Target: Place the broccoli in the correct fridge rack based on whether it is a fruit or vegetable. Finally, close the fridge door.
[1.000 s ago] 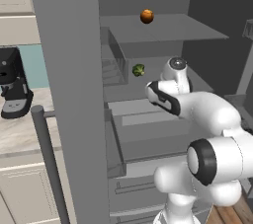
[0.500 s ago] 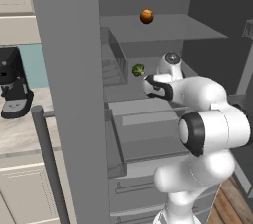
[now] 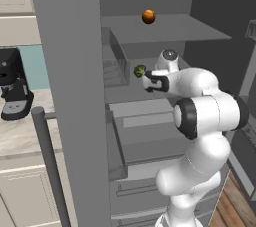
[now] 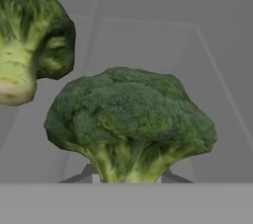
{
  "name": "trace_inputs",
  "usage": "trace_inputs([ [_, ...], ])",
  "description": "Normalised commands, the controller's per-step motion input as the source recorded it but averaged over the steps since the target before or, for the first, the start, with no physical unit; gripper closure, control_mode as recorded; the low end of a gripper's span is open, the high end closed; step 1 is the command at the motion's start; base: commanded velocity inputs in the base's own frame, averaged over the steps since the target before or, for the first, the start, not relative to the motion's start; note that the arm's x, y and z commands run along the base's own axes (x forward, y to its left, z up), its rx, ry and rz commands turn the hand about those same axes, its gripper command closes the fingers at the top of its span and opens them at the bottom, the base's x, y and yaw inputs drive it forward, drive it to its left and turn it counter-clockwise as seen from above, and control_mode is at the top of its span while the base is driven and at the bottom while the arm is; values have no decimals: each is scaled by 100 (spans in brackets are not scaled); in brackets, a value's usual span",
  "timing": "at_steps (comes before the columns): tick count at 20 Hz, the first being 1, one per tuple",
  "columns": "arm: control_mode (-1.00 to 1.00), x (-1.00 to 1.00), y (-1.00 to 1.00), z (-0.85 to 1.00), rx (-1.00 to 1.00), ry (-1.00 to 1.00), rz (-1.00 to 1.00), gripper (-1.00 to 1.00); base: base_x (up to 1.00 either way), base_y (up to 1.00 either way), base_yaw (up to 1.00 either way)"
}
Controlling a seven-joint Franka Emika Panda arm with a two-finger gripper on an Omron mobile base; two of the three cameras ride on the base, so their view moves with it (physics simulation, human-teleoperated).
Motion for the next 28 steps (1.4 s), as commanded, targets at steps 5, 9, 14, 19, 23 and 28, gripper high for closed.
trace_inputs([
  [5,-100,32,-1,-33,0,-6,0,-100,0,0,0],
  [9,-100,9,-4,-22,0,-7,0,-100,0,0,0],
  [14,-100,-59,0,-6,0,-18,1,-100,0,0,0],
  [19,-100,-100,0,11,0,-14,0,-100,0,0,0],
  [23,-100,-100,0,55,0,-6,0,-100,0,0,0],
  [28,-100,-100,0,71,0,0,-2,-100,0,0,0],
])
